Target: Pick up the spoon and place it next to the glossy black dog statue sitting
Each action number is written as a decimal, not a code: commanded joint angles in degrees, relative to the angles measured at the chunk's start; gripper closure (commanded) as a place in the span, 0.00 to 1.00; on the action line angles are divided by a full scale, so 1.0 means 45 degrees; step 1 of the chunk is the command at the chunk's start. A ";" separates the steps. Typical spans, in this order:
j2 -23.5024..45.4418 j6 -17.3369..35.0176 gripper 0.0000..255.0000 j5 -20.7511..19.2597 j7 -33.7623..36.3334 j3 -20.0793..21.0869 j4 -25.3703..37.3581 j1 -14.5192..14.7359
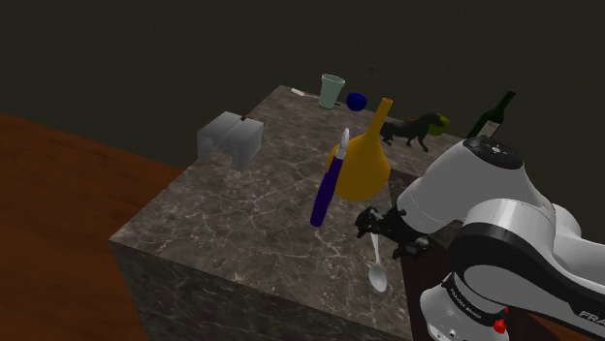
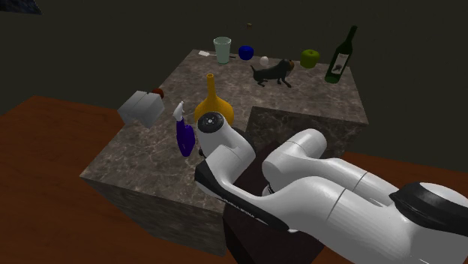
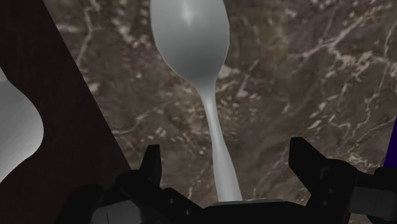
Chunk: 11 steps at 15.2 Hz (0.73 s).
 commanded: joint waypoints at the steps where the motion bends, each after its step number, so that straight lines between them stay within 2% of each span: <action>1: 0.0000 0.0000 1.00 0.0000 0.0000 0.0000 0.0000 0.0000; 10: 0.0000 0.0000 1.00 0.0000 0.0000 0.0000 0.0000 0.0000; 11: -0.0115 -0.0184 1.00 -0.0199 -0.0016 -0.0214 0.0085 -0.0036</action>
